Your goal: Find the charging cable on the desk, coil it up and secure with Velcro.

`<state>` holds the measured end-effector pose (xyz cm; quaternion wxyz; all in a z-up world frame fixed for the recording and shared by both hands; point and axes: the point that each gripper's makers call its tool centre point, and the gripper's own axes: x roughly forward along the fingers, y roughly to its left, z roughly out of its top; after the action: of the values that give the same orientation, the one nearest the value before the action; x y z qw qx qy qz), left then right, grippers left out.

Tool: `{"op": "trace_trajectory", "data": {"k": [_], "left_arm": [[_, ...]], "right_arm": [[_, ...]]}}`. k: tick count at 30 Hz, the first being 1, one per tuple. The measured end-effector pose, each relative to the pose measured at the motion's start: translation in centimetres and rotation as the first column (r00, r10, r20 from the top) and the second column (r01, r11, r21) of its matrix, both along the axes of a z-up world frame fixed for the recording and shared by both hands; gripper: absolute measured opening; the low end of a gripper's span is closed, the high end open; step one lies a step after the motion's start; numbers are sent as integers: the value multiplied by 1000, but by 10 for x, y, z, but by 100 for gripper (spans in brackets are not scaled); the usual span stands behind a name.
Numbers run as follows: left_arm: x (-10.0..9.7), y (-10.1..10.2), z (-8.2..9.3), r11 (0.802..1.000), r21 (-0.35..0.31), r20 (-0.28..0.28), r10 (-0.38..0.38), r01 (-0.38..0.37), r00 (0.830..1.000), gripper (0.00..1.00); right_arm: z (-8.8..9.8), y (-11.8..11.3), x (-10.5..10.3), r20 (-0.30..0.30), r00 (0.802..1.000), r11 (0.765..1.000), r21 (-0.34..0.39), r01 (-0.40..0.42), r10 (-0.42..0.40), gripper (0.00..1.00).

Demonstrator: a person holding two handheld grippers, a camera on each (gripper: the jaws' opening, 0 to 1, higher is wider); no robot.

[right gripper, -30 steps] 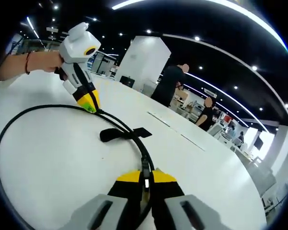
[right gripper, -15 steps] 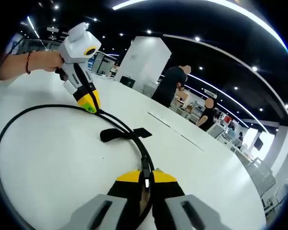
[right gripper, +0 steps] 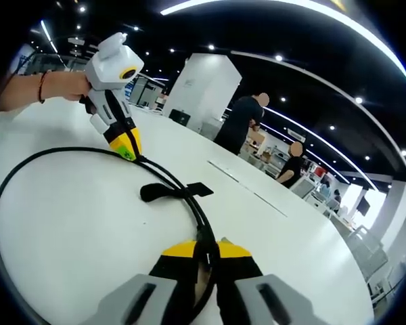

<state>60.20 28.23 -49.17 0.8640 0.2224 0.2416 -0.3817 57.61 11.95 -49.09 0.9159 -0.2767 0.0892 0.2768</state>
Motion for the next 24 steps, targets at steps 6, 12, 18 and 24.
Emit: {"op": "trace_trajectory", "data": {"k": [6, 12, 18, 24], "left_arm": [[-1, 0, 0, 1000, 3, 4, -4, 4, 1000, 6], [-1, 0, 0, 1000, 0, 5, -4, 4, 1000, 6], [-1, 1, 0, 1000, -4, 6, -3, 3, 1000, 6], [-1, 1, 0, 1000, -20, 11, -4, 5, 1000, 6]], "right_arm": [[1, 0, -1, 8, 1000, 1000, 6, -1, 1, 11], [1, 0, -1, 3, 1000, 1000, 19, 2, -2, 12], [4, 0, -1, 7, 1000, 999, 39, 4, -4, 13], [6, 2, -1, 11, 1000, 998, 56, -1, 0, 14]]}}
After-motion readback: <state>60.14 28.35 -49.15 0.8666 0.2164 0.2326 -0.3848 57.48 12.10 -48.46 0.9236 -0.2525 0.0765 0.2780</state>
